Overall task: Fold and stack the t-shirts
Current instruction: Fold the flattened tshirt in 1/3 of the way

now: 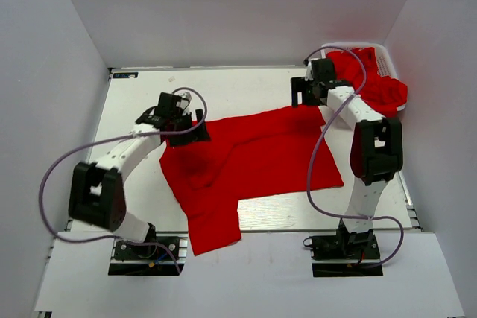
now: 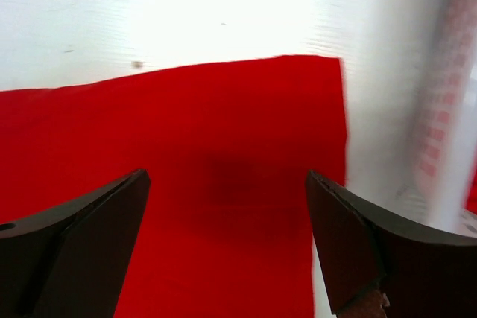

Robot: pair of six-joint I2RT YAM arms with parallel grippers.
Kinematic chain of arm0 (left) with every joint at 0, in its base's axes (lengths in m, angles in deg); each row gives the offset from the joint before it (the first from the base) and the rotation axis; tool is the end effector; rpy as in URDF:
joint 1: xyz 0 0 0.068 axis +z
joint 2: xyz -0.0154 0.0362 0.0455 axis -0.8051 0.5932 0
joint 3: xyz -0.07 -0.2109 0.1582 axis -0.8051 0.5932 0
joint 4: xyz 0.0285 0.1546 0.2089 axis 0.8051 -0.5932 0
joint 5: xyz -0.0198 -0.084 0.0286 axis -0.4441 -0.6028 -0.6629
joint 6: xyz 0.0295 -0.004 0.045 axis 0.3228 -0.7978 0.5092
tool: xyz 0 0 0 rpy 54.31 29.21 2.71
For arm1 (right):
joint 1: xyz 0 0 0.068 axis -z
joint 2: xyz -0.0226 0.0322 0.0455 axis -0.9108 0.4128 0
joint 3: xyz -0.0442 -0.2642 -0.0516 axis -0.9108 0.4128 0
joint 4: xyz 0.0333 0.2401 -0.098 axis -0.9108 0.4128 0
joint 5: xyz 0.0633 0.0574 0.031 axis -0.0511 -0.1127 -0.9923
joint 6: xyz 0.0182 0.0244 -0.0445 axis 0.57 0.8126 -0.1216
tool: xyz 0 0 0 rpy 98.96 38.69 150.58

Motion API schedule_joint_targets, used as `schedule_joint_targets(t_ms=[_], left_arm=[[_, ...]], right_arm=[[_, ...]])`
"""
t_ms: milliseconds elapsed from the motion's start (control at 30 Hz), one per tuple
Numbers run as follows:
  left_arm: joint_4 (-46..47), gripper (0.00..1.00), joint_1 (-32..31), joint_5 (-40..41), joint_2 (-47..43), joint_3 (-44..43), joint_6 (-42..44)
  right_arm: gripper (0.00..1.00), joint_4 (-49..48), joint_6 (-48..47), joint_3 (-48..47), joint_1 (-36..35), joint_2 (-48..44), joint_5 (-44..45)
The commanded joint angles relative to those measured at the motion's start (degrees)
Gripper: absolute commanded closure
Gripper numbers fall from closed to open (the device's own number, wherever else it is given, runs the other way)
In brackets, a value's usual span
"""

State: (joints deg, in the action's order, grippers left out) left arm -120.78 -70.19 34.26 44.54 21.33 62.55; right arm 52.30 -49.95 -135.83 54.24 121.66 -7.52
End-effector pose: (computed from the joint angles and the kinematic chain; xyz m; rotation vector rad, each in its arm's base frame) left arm 0.2766 -0.0906 0.2416 -0.0391 2.5892 -0.5465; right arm 0.4302 0.0846 0.2450 -0.1602 2.3540 0.0533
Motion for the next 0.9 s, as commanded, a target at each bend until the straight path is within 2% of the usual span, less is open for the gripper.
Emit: schedule_joint_targets(t_ms=[0, 133, 200, 300, 600, 700, 867], left_arm=[[4.1, 0.01, 0.4, 6.5, 7.0, -6.5, -1.4], [4.8, 0.01, 1.5, 13.4, 16.9, -14.0, -3.0], [4.8, 0.01, 2.0, 14.3, 20.6, -17.0, -3.0], [0.7, 0.01, 3.5, 16.9, 28.0, -21.5, -4.6], [1.9, 0.01, 8.9, 17.5, 34.0, -19.5, -6.5], [1.9, 0.01, 10.4, 16.9, 38.9, -24.3, -6.0], [0.0, 0.01, 11.7, 14.7, 48.7, -38.4, -5.4]], right_arm=[[0.10, -2.7, -0.7, 0.5, -1.7, -0.4, -5.7], [0.10, -3.3, 2.3, -1.7, -2.5, 5.2, -6.6], [0.10, -4.9, 3.7, -2.1, -2.4, 6.4, -7.5], [0.10, -5.7, 5.3, -2.9, -2.1, 9.4, -6.9], [0.10, -3.7, 13.6, -4.8, 0.1, 16.1, 1.8], [0.10, -2.7, 16.7, -5.7, 1.3, 17.8, 1.7], [0.10, -2.7, 17.6, -8.2, 2.1, 20.0, 1.0]])
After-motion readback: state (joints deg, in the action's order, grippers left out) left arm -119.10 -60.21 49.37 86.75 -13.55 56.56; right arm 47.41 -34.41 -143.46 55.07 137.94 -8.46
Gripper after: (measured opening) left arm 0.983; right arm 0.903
